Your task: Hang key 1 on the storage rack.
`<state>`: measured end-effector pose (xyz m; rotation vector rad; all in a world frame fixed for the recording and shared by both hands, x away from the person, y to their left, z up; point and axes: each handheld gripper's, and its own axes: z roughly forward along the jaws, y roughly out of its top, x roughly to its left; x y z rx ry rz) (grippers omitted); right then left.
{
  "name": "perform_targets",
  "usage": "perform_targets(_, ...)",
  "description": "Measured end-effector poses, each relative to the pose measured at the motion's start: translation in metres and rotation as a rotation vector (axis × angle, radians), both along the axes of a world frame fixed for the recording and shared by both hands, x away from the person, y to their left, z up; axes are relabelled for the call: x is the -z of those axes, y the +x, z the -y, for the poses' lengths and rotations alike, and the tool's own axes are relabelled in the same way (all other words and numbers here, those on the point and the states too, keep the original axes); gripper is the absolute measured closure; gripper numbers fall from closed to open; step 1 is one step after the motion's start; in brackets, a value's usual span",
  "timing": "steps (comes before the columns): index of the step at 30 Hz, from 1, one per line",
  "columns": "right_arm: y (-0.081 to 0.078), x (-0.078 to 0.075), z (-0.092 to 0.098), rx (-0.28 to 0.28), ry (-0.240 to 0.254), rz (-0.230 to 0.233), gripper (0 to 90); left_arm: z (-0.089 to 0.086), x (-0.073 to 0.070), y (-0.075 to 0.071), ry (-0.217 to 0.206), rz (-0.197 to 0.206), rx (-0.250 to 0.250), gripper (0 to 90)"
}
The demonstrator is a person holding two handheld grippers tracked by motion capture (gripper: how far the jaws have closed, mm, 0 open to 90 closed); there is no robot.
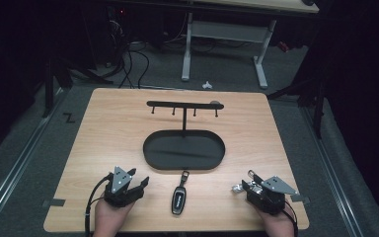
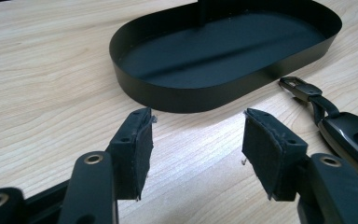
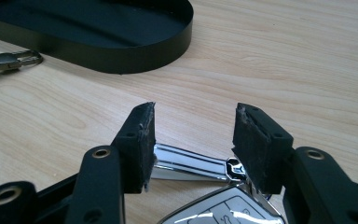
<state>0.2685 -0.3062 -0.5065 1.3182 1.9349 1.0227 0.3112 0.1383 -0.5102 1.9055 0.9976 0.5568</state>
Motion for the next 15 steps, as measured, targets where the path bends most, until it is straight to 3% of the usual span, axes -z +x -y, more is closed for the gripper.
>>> perform_targets(7,-0.003,-0.003,0.008,-0.002,0.052,-0.009,48.9,0.005,0.001,0.001,-0.010,-0.007,0.001,44.1)
perform_targets(15,-0.003,-0.002,0.007,-0.019,0.054,-0.019,50.3,0.016,0.000,-0.006,0.025,-0.006,0.067,56.1)
